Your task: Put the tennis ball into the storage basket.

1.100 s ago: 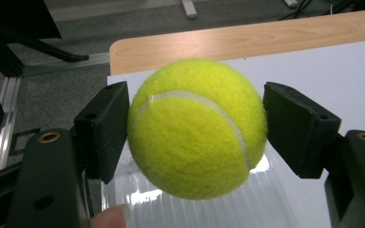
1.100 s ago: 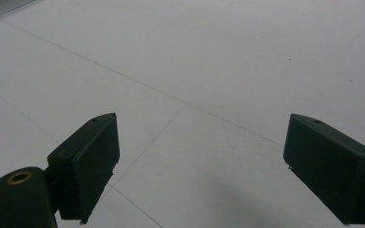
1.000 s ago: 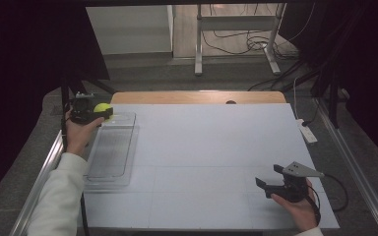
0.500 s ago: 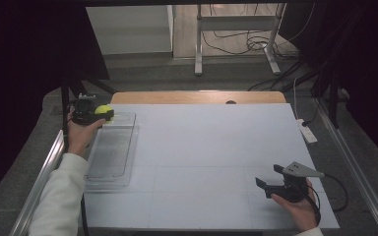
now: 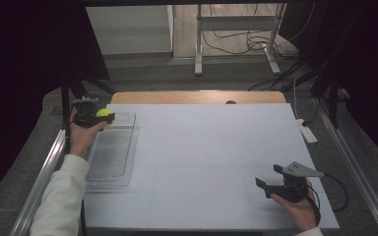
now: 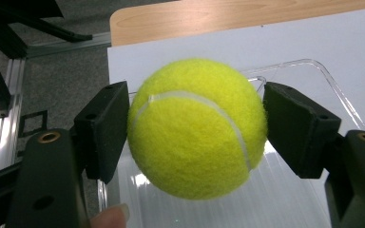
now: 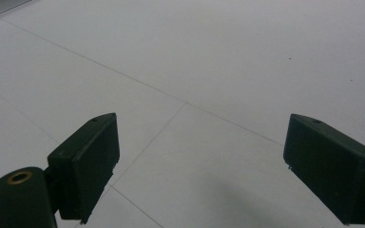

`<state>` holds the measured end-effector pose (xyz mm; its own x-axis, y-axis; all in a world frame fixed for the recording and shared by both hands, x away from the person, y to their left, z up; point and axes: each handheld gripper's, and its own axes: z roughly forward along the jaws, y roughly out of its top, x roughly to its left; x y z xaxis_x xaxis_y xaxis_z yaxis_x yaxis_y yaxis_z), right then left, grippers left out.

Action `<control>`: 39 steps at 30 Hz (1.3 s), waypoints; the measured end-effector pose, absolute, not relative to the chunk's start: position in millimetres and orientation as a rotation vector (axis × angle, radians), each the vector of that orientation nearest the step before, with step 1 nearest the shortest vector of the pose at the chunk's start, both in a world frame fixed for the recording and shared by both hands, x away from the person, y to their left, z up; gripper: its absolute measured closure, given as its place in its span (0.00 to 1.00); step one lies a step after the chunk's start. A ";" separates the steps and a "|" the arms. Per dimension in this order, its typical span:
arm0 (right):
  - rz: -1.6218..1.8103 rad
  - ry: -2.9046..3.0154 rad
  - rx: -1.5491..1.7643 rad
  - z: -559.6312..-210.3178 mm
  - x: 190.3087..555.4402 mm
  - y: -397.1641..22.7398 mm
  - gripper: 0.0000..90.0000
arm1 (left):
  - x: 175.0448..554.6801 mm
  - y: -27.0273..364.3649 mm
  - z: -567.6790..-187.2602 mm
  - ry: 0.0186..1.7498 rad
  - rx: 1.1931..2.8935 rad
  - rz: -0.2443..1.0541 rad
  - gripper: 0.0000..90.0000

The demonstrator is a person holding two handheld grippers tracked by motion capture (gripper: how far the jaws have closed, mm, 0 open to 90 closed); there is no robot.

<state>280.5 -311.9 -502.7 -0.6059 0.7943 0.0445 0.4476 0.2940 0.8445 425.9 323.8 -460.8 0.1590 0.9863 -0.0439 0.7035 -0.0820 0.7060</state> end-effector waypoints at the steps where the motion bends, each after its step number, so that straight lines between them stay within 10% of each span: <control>1: 1.236 2.184 1.115 -502.7 280.4 -312.0 0.13 | 426.2 323.9 -460.9 1.605 1.855 0.617 0.30; 39: 1.239 2.186 1.112 -503.2 281.2 -312.1 0.13 | 433.4 320.2 -482.6 1.670 1.935 0.532 0.30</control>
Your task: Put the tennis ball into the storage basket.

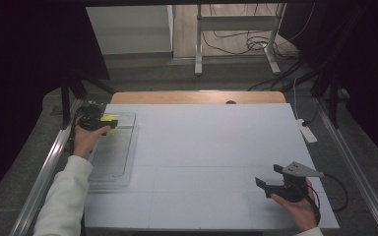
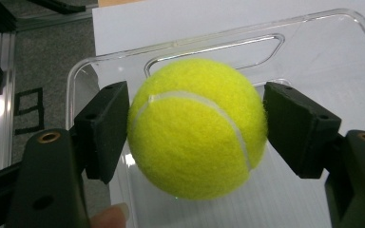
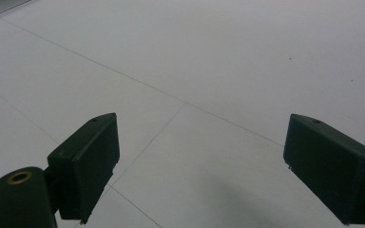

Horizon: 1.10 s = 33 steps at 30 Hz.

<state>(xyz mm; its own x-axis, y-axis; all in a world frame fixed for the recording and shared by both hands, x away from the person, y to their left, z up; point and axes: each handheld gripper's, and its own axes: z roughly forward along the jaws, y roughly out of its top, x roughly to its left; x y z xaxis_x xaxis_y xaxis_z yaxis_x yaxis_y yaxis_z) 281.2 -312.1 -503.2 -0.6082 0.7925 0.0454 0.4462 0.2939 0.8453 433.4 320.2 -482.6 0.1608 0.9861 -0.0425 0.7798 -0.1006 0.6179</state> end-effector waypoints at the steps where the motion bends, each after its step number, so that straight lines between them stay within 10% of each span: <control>1: 1.239 2.185 1.112 -503.2 281.3 -312.1 0.13 | 433.5 320.2 -483.0 1.669 1.937 0.531 0.30; 33: 1.237 2.187 1.114 -503.5 281.5 -312.0 0.13 | 437.5 319.6 -494.4 1.716 2.025 0.533 0.30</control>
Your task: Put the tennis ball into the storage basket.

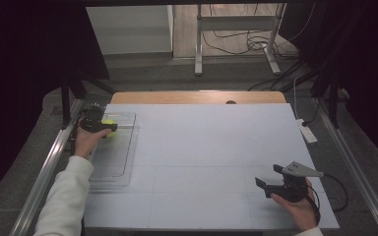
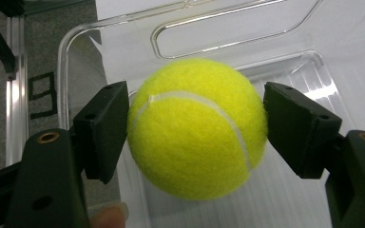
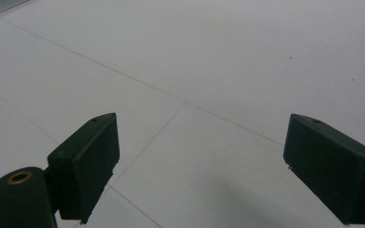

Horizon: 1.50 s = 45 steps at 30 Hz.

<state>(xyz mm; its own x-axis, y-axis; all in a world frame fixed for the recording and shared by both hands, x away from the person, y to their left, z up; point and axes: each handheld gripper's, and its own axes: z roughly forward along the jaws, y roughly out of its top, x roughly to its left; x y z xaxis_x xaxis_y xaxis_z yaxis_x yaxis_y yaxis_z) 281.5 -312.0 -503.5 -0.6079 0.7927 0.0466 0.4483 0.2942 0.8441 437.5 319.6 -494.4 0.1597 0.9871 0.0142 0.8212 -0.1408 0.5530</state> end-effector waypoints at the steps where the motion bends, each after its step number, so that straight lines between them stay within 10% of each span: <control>1: 1.237 2.188 1.114 -503.5 281.5 -312.0 0.13 | 437.5 319.7 -494.6 1.715 2.027 0.531 0.30; 45: 1.236 2.190 1.111 -503.7 281.7 -312.0 0.13 | 427.5 315.5 -475.5 1.590 1.938 0.580 0.18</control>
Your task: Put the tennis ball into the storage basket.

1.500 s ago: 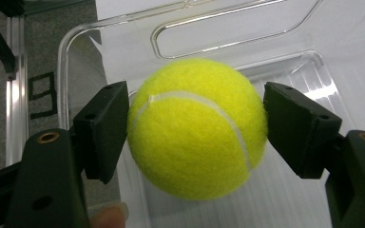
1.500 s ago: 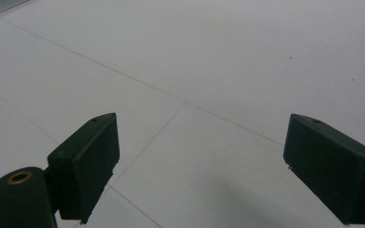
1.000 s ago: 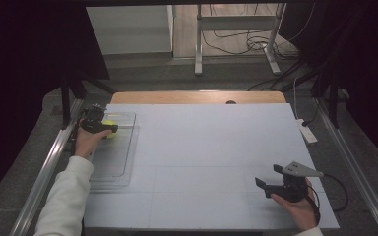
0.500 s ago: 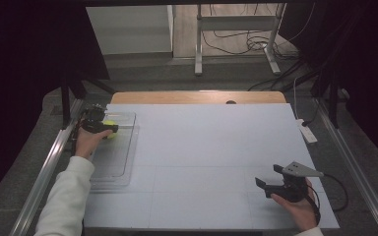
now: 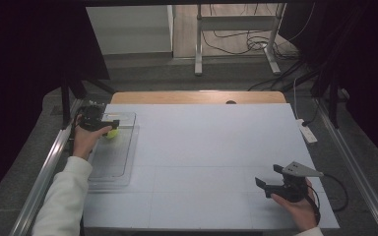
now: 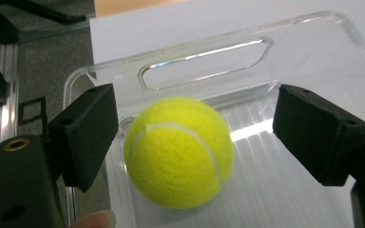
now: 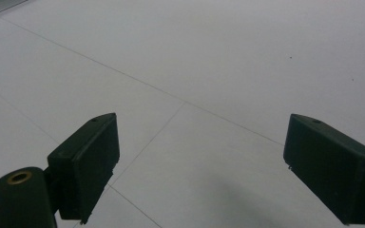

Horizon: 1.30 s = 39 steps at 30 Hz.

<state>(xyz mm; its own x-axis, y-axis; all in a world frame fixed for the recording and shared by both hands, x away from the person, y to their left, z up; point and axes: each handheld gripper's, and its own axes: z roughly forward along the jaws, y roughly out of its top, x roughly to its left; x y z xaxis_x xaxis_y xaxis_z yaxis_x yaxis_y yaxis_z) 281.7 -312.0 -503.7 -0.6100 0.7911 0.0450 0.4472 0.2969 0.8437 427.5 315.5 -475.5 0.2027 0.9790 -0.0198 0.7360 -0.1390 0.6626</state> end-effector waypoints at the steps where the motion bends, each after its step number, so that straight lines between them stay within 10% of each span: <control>1: 1.236 2.190 1.110 -503.6 281.6 -312.0 0.13 | 426.7 315.5 -474.5 1.585 1.931 0.576 0.18; 39: 1.235 2.188 1.107 -502.6 280.5 -311.8 0.13 | 378.3 298.3 -444.2 1.328 1.838 0.514 0.19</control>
<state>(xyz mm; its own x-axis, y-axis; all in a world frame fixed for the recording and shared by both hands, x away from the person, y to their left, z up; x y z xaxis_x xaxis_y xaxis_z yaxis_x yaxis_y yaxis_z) 280.5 -311.8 -502.6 -0.6099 0.7914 0.0416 0.4443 0.2980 0.8449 378.3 298.3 -444.2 0.3679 0.9218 -0.1220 0.5999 -0.1350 0.7886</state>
